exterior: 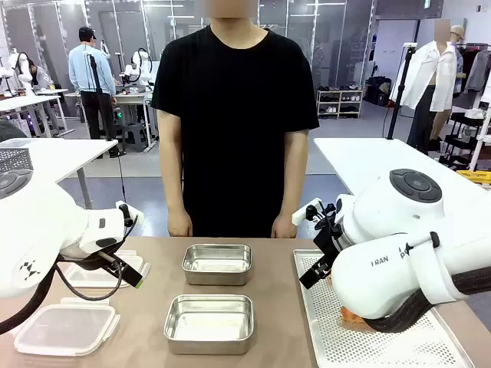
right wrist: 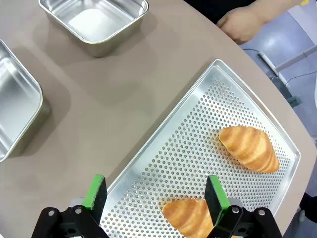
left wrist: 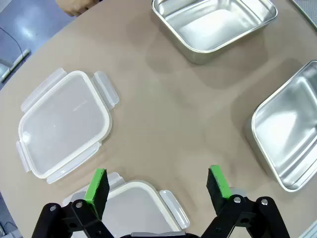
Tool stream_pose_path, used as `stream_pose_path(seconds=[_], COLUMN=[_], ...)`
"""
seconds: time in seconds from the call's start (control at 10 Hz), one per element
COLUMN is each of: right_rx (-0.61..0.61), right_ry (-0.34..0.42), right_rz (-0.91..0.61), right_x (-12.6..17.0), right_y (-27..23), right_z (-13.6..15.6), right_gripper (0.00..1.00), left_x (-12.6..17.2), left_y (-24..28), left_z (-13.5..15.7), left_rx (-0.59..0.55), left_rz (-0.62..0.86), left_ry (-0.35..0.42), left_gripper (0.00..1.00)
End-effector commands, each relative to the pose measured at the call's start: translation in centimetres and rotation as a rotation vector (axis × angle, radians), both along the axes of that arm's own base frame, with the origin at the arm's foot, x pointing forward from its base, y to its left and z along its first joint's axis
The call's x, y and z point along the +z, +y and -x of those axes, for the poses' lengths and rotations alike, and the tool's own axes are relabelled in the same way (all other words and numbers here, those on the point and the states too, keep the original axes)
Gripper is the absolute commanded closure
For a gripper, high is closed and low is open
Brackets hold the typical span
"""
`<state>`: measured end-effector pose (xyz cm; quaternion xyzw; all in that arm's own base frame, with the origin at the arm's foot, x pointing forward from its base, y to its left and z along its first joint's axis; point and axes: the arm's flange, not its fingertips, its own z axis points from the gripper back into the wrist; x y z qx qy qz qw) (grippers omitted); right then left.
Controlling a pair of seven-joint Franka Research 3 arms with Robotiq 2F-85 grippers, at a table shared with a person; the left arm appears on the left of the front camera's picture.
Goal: Place the bread into the airtight container.
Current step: Pick up a Butter Roll and place it into an empty Airtight Container.
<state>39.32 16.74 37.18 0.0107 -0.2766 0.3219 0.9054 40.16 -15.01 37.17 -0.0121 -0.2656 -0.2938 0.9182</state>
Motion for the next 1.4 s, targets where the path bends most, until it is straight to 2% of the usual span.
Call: stream_pose_path(seconds=[0.0, 1.3], right_rx=[0.000, 0.000], right_ry=[0.000, 0.000], right_rz=[0.000, 0.000], right_x=[0.00, 0.00], right_y=[0.00, 0.00], right_z=[0.00, 0.00], right_gripper=[0.00, 0.00], left_x=[0.00, 0.00], left_y=[-0.02, -0.02], left_z=[0.01, 0.01], left_rx=[0.000, 0.000], left_rz=[0.000, 0.000], left_ry=[0.000, 0.000], left_gripper=[0.00, 0.00])
